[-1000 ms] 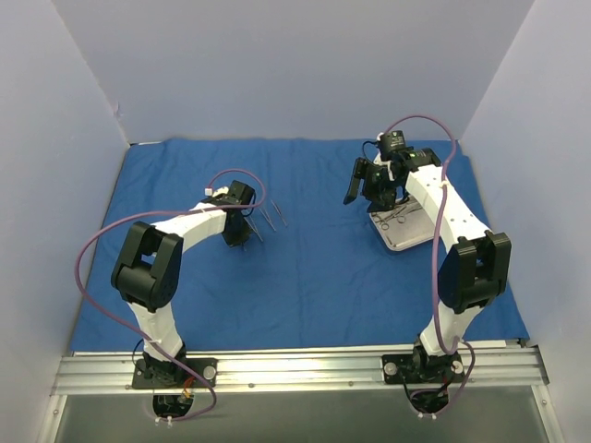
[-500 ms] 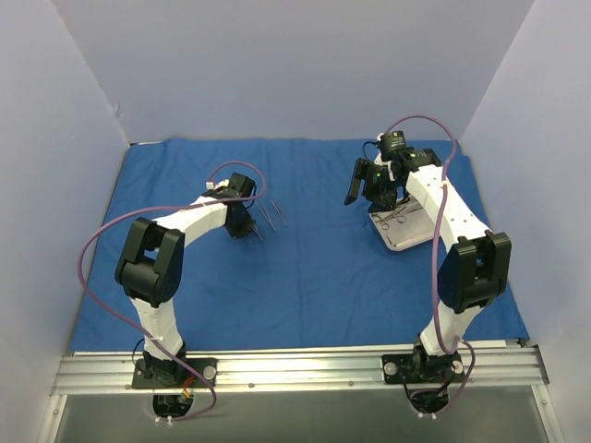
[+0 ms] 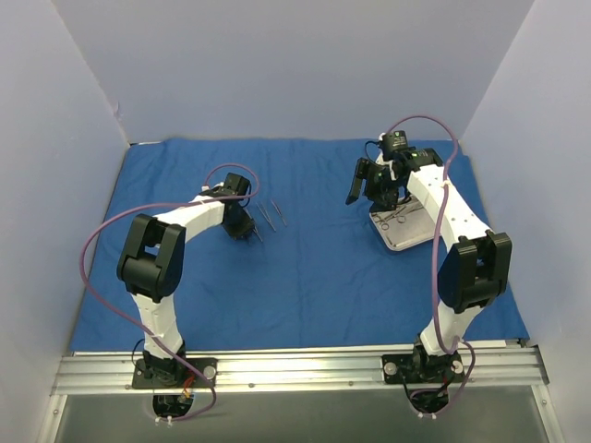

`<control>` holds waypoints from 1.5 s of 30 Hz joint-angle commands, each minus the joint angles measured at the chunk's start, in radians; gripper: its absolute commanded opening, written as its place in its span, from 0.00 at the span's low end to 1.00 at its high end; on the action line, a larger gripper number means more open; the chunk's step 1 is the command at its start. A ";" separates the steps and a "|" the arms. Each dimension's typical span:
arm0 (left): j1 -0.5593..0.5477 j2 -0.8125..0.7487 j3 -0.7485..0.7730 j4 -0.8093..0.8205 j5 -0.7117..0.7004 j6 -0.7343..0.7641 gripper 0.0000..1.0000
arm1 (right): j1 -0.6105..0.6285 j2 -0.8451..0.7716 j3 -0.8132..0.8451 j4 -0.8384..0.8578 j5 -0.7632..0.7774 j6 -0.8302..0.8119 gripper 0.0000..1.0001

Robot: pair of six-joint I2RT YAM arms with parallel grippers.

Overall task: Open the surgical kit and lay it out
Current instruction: Place the medical item in the surgical kit, then pick up the medical item from the container.

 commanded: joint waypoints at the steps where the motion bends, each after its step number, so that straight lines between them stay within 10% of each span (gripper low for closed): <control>1: 0.015 -0.006 -0.021 0.015 0.005 -0.011 0.36 | -0.007 -0.019 0.002 -0.027 -0.003 -0.001 0.67; 14: 0.077 -0.202 -0.070 -0.021 0.114 0.082 0.47 | -0.039 0.034 0.052 -0.010 -0.005 0.036 0.67; 24: 0.183 -0.521 -0.208 0.106 0.418 0.579 0.73 | -0.216 0.123 0.077 0.082 0.216 0.168 0.64; 45: 0.320 -0.245 0.083 -0.001 0.630 0.668 0.70 | -0.262 0.410 0.187 0.165 0.339 0.172 0.45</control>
